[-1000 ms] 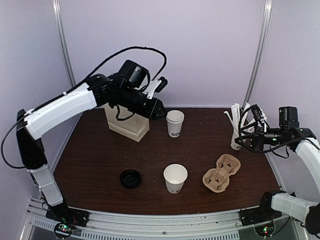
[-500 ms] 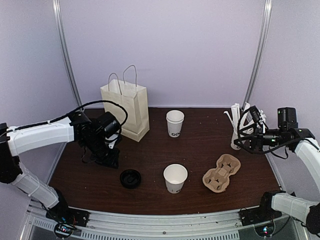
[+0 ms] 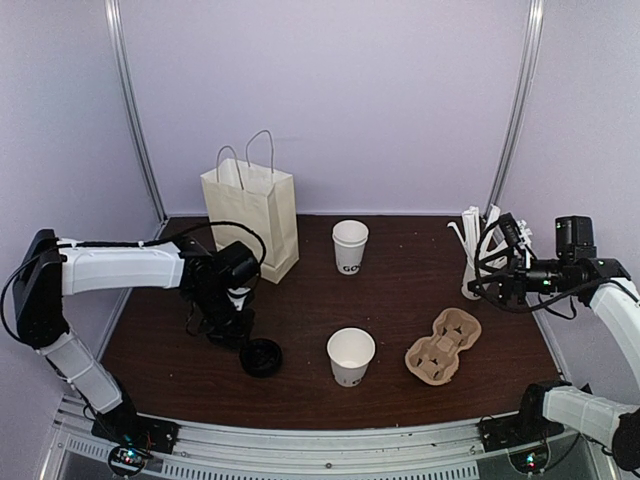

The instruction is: Pack the takeout coffee

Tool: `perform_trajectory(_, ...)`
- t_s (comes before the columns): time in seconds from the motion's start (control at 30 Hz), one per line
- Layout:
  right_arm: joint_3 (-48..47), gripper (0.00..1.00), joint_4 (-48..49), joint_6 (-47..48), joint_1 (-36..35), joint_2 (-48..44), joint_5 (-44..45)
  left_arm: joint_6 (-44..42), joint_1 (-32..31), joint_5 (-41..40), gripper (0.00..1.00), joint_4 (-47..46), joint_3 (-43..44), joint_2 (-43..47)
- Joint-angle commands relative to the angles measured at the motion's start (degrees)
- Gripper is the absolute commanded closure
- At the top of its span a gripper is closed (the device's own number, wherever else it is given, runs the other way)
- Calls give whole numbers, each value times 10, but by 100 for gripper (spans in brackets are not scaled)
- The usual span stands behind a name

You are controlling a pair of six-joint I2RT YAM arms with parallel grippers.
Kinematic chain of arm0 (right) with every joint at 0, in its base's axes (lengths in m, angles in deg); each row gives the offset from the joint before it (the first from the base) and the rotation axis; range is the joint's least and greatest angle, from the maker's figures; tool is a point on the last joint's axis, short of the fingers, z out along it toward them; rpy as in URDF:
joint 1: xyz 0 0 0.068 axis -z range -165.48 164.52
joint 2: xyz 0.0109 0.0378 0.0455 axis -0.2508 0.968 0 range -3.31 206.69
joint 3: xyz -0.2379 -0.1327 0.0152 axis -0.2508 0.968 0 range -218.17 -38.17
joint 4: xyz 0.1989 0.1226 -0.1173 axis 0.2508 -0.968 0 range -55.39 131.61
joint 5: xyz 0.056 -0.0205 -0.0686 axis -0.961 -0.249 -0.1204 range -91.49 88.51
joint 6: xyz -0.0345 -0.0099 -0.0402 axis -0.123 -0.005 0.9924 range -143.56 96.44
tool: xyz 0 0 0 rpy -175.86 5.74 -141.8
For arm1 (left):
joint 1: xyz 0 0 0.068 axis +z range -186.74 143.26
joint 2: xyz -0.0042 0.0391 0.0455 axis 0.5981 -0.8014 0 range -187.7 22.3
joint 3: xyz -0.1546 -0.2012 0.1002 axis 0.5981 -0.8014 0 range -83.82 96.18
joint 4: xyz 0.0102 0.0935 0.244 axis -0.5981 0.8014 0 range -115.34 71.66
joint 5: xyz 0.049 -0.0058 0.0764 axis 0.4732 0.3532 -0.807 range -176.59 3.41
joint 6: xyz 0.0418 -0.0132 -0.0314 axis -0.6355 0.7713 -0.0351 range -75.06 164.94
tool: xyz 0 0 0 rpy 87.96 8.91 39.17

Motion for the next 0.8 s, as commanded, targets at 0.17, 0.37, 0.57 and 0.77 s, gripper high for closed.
perform_trajectory(0.17, 4, 0, -10, 15, -8, -10, 7, 5, 5, 7, 69, -19, 5, -32)
perform_trajectory(0.37, 4, 0, -12, 19, -9, -15, 7, 2, 6, -10, 67, -8, 7, -40)
perform_trajectory(0.57, 5, 0, -13, 19, -9, -16, 8, 1, 7, -7, 73, -6, 9, -55)
perform_trajectory(0.77, 6, 0, -15, 21, -9, -18, 9, 2, 7, -18, 86, 2, 17, -52)
